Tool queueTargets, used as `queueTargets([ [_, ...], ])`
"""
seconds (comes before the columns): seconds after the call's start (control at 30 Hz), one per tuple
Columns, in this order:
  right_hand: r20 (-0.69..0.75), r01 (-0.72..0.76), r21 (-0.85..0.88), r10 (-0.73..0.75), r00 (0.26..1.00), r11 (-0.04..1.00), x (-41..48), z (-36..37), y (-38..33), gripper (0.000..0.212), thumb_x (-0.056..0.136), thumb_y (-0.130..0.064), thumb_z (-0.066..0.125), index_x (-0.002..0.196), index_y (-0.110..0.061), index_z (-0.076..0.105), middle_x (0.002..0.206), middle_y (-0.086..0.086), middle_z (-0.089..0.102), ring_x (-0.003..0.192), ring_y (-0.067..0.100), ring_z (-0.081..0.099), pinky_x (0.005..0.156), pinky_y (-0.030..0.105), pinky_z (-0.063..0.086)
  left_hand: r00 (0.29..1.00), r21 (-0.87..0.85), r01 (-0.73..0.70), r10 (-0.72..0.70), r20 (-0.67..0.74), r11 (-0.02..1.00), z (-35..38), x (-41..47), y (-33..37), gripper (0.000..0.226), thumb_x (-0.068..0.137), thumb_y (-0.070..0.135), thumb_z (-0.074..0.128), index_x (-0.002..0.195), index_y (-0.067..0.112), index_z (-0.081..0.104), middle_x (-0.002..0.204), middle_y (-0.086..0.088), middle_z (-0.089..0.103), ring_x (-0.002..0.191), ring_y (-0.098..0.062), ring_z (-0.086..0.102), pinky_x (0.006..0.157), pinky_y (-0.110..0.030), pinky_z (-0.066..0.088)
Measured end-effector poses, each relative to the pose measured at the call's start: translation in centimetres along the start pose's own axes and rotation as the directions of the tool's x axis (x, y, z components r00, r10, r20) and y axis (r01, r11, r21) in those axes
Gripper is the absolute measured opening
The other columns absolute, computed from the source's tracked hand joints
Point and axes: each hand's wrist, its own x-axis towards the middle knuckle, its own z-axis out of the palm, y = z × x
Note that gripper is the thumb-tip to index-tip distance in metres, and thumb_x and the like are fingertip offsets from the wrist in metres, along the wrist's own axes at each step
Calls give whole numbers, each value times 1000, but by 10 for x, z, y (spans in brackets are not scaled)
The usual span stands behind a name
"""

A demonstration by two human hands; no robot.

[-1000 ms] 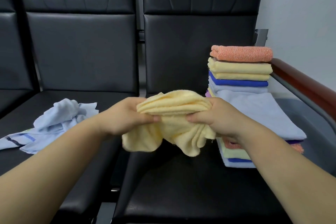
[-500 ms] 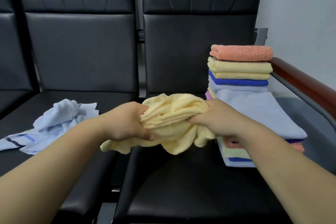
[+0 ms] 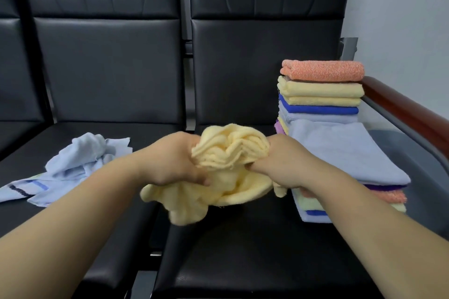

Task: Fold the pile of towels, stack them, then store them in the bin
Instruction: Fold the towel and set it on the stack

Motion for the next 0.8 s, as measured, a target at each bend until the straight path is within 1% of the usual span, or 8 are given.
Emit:
queueTargets([
  [0.1, -54, -46, 414, 75, 996, 909, -4, -8, 7, 13, 92, -28, 74, 98, -16, 75, 96, 8, 76, 93, 25, 73, 76, 34, 56, 994, 59, 69, -63, -89, 996, -2, 3, -7, 20, 78, 27, 85, 71, 24, 66, 66, 14, 68, 62, 0, 60, 65, -24, 48],
  [0.2, 6, -22, 598, 23, 1000, 801, -3, -7, 11, 19, 89, -19, 80, 107, -23, 77, 98, -1, 79, 97, 18, 75, 93, 39, 61, 984, -390, -26, -45, -173, 921, -8, 1, -12, 5, 90, 24, 76, 91, 29, 75, 88, 0, 78, 82, -17, 74, 70, -36, 54],
  [0.3, 106, -24, 571, -45, 993, 820, -5, -6, 7, 34, 83, -16, 87, 112, -28, 73, 93, -25, 76, 93, -9, 70, 91, 23, 59, 971, -663, -128, -43, -236, 737, -6, 2, -8, 23, 94, 13, 66, 115, 19, 72, 108, -16, 76, 101, -37, 73, 79, -48, 59],
  [0.37, 103, -28, 361, -10, 995, 932, -4, -3, 4, 39, 77, -22, 90, 108, -30, 70, 97, -16, 76, 95, 2, 71, 88, 28, 60, 966, -724, -175, -27, -258, 667, -6, 1, 1, 26, 97, 3, 61, 121, 13, 69, 113, -14, 75, 108, -32, 72, 84, -44, 60],
  [0.43, 47, -49, 143, 43, 998, 988, -3, -1, 3, 26, 80, -20, 84, 97, -26, 67, 92, -6, 71, 90, 14, 69, 74, 26, 55, 970, -656, -168, 5, -242, 736, -7, -2, 7, 25, 94, 6, 68, 116, 16, 71, 107, -5, 78, 101, -20, 74, 78, -30, 60],
  [0.5, -47, -31, -85, 27, 999, 996, -1, -1, -1, 9, 89, -17, 70, 85, -19, 62, 84, 0, 67, 85, 21, 67, 64, 26, 46, 987, -286, -103, 63, -148, 953, -8, -4, 8, 23, 82, 20, 84, 101, 28, 73, 93, 13, 77, 88, -1, 73, 70, -16, 54],
  [0.6, -130, -47, -182, 23, 991, 982, 3, -1, 3, 20, 96, -19, 56, 79, -10, 61, 84, 7, 68, 84, 27, 66, 63, 31, 43, 998, 173, 53, -47, -39, 984, -2, -1, 2, 19, 75, 29, 84, 74, 24, 66, 65, 18, 67, 60, 1, 62, 55, -15, 45],
  [0.8, 35, -34, 518, 18, 999, 855, -2, -3, 15, 19, 88, -28, 80, 107, -28, 76, 99, -6, 79, 93, 13, 75, 87, 35, 61, 978, -280, 44, -98, -182, 959, -12, -5, -6, 9, 92, 14, 66, 91, 18, 74, 81, -5, 77, 79, -27, 75, 68, -42, 60],
])
